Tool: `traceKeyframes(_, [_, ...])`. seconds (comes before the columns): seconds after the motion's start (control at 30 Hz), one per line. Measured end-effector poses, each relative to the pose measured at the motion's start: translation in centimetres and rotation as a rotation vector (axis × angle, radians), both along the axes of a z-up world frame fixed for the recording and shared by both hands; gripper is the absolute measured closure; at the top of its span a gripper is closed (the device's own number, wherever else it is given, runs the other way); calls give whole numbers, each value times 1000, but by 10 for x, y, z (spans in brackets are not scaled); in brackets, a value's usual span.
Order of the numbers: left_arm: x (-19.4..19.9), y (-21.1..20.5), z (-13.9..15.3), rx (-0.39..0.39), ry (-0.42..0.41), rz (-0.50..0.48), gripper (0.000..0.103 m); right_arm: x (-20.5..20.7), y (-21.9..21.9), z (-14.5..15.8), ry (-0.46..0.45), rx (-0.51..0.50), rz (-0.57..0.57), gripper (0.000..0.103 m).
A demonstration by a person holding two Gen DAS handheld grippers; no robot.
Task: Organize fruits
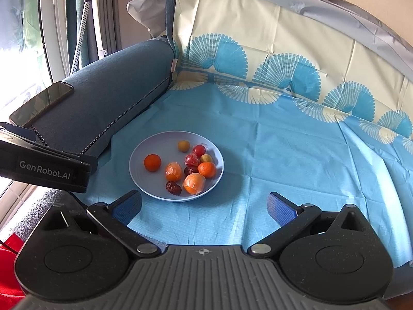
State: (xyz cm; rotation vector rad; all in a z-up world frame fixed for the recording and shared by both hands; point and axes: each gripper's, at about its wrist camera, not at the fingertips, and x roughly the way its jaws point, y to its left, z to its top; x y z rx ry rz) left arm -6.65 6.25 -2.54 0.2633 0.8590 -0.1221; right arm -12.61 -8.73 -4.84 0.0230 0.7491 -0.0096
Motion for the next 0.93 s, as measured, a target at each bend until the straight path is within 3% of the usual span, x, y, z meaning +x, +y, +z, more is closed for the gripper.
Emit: traceKeyframes(0.93, [4,2,-5,10,1,19,0,3,-2,-2,19,18,28,1])
